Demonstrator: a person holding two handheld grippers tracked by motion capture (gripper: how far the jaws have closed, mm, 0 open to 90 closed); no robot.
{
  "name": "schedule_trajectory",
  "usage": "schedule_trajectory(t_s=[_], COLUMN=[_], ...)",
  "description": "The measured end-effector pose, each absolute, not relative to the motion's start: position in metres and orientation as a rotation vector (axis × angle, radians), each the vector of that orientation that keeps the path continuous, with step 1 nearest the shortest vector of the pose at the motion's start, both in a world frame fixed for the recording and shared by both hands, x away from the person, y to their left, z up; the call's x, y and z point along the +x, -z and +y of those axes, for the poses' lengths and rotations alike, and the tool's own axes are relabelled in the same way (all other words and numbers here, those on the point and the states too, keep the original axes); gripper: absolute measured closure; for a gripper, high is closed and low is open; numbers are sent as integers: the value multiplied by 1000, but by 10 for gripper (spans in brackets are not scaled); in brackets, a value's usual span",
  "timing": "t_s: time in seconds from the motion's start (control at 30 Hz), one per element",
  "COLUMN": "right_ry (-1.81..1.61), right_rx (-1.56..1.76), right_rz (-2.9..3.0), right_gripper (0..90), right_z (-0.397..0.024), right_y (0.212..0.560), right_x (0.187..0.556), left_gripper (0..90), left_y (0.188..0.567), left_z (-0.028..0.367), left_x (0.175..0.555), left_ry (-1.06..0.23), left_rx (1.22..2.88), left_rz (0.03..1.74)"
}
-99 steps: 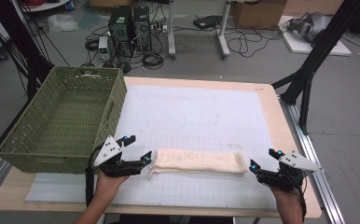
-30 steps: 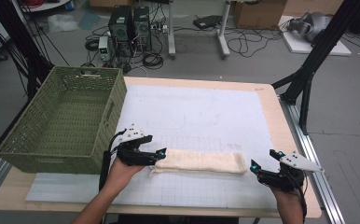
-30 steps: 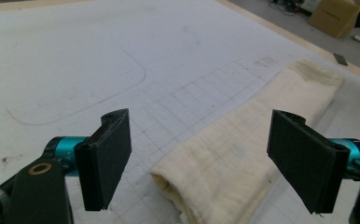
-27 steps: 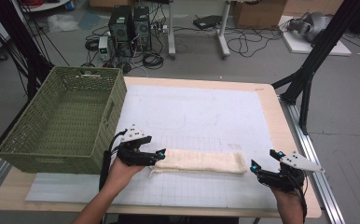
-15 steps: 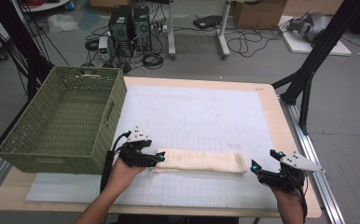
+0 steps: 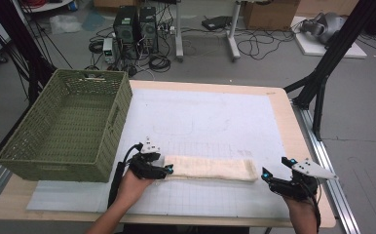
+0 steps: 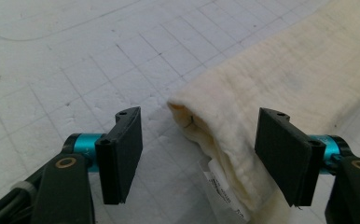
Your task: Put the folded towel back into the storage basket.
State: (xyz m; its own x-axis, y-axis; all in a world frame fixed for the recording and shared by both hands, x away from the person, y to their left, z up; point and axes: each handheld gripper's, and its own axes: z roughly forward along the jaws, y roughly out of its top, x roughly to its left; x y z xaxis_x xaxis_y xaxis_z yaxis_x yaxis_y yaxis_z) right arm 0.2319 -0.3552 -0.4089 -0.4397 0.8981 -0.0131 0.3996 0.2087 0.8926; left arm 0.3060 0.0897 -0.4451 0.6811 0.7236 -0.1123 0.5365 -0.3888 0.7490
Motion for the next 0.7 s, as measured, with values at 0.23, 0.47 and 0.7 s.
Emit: schedule_trajectory(t_s=[0.23,0.47,0.7], right_ry=[-1180,-1179,-1178], right_rx=[1201,1203,1203], right_rz=[1941,1945,1956], right_gripper=[173,172,174], right_z=[-355,-355,-353], right_y=[409,409,410], right_x=[232,232,232], left_gripper=[446,566,809], left_y=[444,444,444], left_z=[86,85,82], left_x=[301,297,294], left_ry=[-301,-271,-244], left_rx=[2109,2120,2113], left_rz=[943,890,850])
